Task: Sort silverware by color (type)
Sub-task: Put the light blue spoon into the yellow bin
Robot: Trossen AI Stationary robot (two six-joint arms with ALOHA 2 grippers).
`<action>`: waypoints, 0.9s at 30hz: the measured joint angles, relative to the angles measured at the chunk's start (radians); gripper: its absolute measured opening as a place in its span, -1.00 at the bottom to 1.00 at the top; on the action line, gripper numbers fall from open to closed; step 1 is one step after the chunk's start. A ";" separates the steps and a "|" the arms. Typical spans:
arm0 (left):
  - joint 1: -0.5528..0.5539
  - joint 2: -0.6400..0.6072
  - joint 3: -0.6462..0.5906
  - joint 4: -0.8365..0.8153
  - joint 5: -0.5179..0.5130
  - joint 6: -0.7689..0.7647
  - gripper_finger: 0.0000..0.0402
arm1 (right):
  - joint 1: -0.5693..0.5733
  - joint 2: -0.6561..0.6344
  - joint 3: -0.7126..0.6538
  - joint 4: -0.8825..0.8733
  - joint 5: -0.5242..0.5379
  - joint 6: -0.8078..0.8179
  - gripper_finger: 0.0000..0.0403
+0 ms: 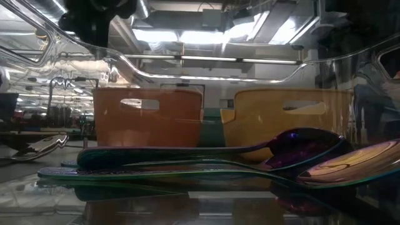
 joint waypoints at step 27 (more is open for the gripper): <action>-0.010 0.000 -0.508 0.531 0.109 -0.102 -0.65 | 0.000 0.000 0.000 0.008 0.000 0.000 -0.36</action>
